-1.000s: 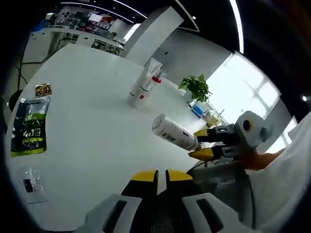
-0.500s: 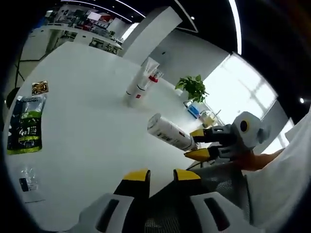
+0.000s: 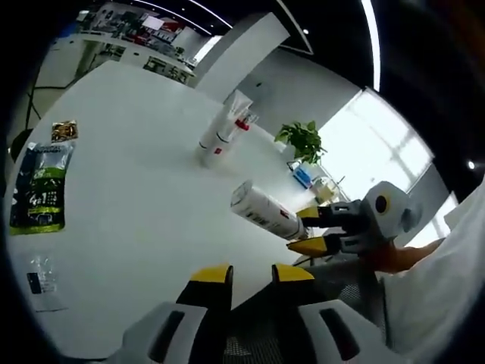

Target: Arrange the skincare products in the storage area until every visible bottle or jar stands upright without overlapping.

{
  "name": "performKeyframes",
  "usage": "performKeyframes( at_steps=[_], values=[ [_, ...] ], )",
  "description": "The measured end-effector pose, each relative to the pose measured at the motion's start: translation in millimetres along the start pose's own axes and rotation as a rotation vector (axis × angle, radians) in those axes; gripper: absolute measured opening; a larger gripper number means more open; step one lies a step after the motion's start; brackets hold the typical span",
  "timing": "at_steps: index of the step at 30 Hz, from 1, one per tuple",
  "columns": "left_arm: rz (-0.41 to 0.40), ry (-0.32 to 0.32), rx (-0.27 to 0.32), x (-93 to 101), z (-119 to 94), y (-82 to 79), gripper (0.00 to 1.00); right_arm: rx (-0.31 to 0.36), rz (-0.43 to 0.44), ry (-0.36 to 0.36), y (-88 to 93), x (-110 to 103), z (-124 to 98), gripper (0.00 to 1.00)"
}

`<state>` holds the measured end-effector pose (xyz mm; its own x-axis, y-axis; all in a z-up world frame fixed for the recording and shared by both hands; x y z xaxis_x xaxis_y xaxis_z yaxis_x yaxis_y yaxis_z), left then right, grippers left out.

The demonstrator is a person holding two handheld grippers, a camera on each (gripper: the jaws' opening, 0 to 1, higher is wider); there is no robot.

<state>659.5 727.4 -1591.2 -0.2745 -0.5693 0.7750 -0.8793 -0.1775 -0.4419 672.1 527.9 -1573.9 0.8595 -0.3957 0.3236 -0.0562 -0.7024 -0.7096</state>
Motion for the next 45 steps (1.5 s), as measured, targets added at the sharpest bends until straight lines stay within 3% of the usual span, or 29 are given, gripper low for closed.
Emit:
performKeyframes(
  at_steps=[10,45],
  values=[
    [-0.025,-0.006,0.046,-2.7,-3,-5.4,0.21,0.004,-0.024,-0.033,-1.8,-4,2,0.17],
    [-0.080,0.003,0.023,-4.3,8,-2.6,0.20,0.003,0.005,0.017,2.2,3,-2,0.17]
  ],
)
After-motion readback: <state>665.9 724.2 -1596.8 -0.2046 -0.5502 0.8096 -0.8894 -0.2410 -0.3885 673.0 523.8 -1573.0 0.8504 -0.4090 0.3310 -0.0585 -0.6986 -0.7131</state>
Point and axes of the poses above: the point that each gripper's makers call its tool centre point, and the gripper's own axes: z roughly forward along the fingers, x roughly to its right, y roughly out of its underside, the point moved 8 cm from there along -z, roughly backward along the fingers, and after that the axes turned 10 degrees about -z, right-handed, at the moved point
